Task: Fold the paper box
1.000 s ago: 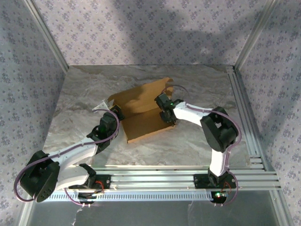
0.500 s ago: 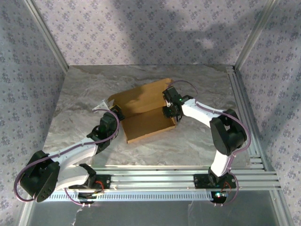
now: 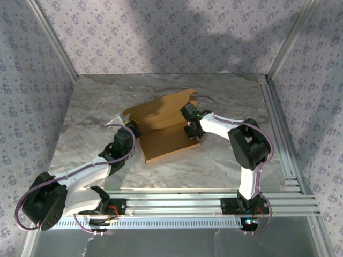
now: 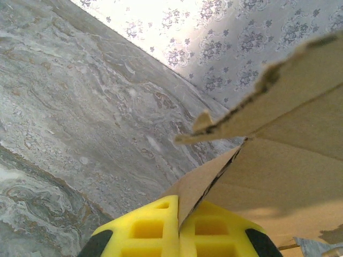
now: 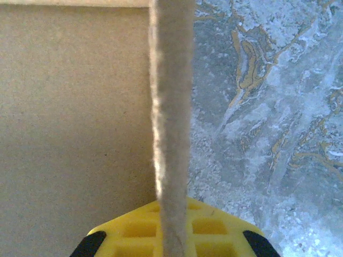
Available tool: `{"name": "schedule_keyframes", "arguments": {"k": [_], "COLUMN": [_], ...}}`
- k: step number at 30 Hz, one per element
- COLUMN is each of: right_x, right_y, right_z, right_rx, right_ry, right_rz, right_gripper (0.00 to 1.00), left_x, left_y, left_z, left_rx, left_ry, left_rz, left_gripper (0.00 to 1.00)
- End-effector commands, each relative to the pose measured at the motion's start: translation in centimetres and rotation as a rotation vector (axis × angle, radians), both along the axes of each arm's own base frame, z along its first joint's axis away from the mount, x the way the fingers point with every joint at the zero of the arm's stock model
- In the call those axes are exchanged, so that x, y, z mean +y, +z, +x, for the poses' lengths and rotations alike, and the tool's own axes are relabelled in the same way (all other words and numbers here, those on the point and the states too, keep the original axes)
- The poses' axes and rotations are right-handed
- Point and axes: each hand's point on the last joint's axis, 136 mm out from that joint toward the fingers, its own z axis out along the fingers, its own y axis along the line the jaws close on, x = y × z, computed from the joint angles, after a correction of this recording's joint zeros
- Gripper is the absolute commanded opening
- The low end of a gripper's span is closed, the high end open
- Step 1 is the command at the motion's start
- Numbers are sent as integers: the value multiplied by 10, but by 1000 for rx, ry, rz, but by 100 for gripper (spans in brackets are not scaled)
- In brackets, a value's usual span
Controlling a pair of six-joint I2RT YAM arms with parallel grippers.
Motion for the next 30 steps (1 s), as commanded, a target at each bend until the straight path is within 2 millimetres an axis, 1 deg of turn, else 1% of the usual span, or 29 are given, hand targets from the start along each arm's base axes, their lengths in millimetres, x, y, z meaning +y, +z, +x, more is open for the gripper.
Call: {"name": "schedule_keyframes", "arguments": {"k": [1,4,7,8,10,11,12,13,15,16,18,20,21,23,25,26,28,30], "right_x": [-11,-10,-8,-6,0,4,8,12,20,22,22,16,9,-8,-19,-22,-21,-23], "right_y": [3,7,11,13,22,30,39,49,78,88,114,136,145,160,172,176,181,179], "right_z": [-4,-6,-7,-8,-9,-10,-10,-10,-10,-10,-11,-8,-4,6,17,20,24,29], "right_rx": [-37,-70,-85,-89,-105,-120,-135,-150,-189,-200,-233,-261,-275,-298,-313,-315,-316,-315], "right_ry": [2,9,9,13,28,39,53,65,97,106,128,131,129,109,144,168,237,266], "right_rz": [-154,-208,-204,-187,-136,-103,-64,-34,61,93,166,229,259,300,378,409,453,446], "right_gripper": [0,0,0,4,23,33,40,44,51,53,55,58,59,61,62,63,65,66], "left_x": [-2,-2,-2,-2,-2,-1,-1,-1,0,0,-1,-2,-3,-4,-4,-7,-6,-4], "left_y": [-9,-9,-9,-9,-11,-11,-12,-13,-14,-14,-14,-11,-8,-4,0,1,3,3], "left_z": [-2,-2,-2,-2,-2,-2,-2,-2,-2,-2,-1,0,1,3,5,5,6,7], "left_rx": [44,45,46,47,50,49,49,51,49,48,44,36,30,23,23,27,25,26], "left_ry": [-18,-19,-20,-18,-18,-16,-15,-14,-12,-14,-17,-23,-30,-43,-45,-65,-69,-68], "left_rz": [36,34,39,42,46,50,52,58,65,69,79,90,100,122,145,149,158,157], "left_gripper": [0,0,0,0,0,0,0,0,0,0,0,0,0,0,0,0,0,0]}}
